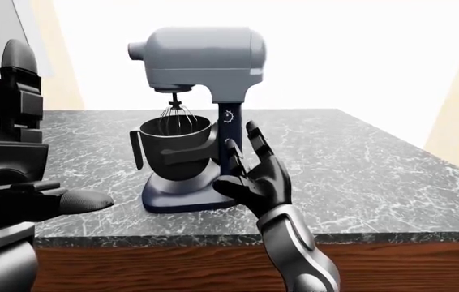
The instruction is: Open the stand mixer head.
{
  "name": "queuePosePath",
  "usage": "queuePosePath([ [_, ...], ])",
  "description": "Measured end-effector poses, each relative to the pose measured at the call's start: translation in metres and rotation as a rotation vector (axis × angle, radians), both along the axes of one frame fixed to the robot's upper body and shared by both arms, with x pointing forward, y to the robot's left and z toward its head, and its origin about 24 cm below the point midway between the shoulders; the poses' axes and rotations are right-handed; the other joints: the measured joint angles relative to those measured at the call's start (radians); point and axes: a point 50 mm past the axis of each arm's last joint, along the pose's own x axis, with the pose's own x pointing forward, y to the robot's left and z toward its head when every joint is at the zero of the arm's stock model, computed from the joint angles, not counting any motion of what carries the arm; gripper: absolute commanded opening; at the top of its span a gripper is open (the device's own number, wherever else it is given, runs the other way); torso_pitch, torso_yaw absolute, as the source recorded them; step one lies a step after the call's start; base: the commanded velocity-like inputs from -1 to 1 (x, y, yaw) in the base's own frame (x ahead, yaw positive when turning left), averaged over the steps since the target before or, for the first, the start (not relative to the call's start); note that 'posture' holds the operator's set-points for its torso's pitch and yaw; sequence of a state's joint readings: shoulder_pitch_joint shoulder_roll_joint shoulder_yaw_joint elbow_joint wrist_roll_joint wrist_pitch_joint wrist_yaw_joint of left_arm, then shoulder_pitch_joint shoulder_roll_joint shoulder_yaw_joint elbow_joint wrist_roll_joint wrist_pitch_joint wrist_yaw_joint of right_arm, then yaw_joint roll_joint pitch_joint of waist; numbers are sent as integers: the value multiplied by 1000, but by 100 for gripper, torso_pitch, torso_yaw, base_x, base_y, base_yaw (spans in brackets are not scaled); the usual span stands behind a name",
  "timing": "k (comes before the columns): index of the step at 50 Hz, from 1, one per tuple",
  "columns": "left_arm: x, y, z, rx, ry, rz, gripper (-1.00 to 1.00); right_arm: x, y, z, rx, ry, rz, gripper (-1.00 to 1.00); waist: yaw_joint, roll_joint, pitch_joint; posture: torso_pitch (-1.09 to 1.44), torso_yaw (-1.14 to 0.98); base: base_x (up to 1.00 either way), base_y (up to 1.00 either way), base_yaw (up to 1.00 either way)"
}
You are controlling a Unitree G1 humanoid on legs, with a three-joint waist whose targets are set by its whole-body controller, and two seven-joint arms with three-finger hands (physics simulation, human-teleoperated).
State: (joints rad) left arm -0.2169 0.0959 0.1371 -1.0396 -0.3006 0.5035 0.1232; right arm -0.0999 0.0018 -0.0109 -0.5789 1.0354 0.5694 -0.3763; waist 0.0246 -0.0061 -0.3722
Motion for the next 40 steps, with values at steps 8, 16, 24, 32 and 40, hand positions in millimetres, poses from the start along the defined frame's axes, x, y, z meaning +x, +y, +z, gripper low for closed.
queuePosePath([
  [8, 1, 0, -1, -1, 3, -1, 100, 2, 1, -1, 0, 2, 1, 100, 0, 0, 0, -54, 0, 0, 0, 0],
  [16, 1, 0, -1, -3, 4, -3, 100, 4, 2, -2, -2, 1, 2, 100, 0, 0, 0, -54, 0, 0, 0, 0],
  [24, 0, 0, -1, -4, 5, -3, 100, 7, 2, -3, -3, 1, 0, 100, 0, 1, 0, -54, 0, 0, 0, 0],
  [32, 1, 0, -1, -4, 6, -4, 100, 10, 1, -5, -5, 4, -3, 100, 1, 2, 1, -54, 0, 0, 0, 0],
  [40, 0, 0, -1, -2, 4, -2, 100, 13, 1, -8, -8, 9, -6, 100, 1, 2, 1, -54, 0, 0, 0, 0],
])
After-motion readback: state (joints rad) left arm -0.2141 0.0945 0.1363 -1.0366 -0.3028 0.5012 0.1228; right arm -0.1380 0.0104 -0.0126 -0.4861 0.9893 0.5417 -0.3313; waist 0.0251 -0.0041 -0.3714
